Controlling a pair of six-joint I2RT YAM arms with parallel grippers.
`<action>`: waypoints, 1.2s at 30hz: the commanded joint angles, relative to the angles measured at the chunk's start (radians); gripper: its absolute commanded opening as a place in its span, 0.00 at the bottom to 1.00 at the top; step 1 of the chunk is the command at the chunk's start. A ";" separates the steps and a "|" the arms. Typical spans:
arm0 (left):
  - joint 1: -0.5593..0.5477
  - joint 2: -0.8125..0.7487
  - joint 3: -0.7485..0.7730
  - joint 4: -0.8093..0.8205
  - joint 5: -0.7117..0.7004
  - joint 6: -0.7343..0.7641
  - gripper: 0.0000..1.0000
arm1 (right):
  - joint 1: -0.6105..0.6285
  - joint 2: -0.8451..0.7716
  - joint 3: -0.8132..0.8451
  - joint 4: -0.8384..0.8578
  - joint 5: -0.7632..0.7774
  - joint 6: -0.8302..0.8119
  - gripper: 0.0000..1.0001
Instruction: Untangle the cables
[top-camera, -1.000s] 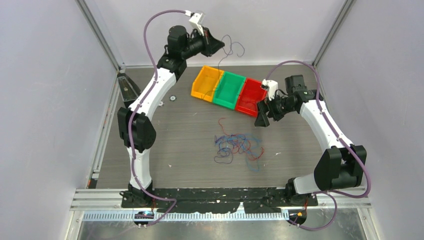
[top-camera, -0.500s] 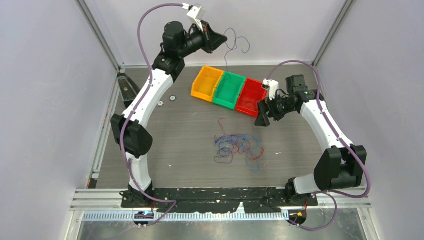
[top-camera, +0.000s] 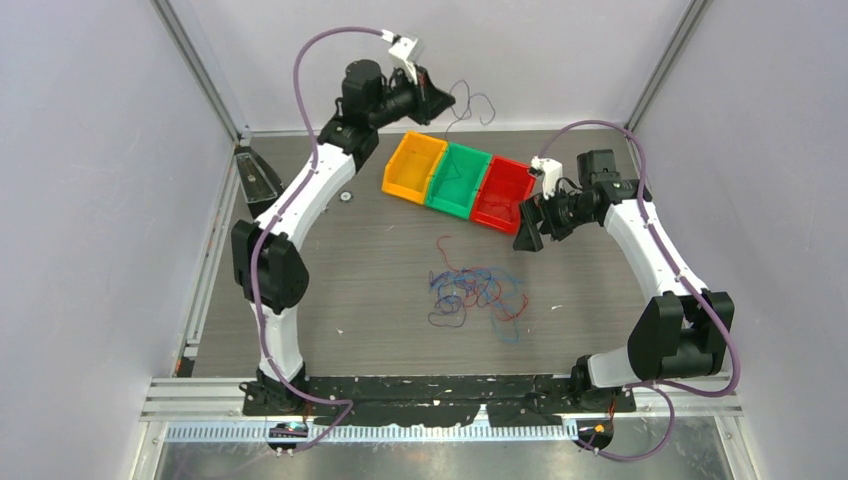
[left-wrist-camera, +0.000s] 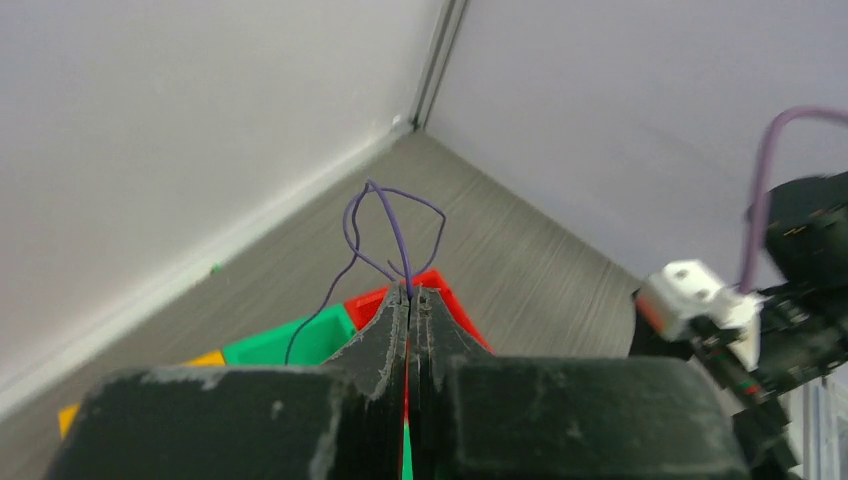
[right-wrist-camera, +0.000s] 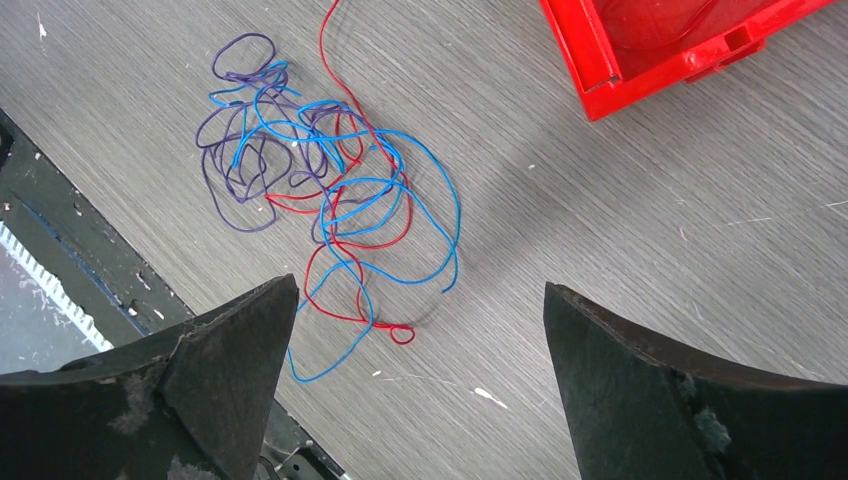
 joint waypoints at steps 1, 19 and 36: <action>-0.003 0.048 -0.099 0.034 -0.015 0.058 0.00 | -0.016 -0.026 0.001 0.018 -0.025 -0.014 0.99; -0.090 0.255 0.054 -0.469 -0.278 0.410 0.00 | -0.041 0.010 -0.021 0.019 -0.046 -0.027 0.99; -0.132 0.276 0.314 -0.723 -0.268 0.361 0.50 | -0.040 0.018 -0.053 -0.017 -0.044 -0.083 0.96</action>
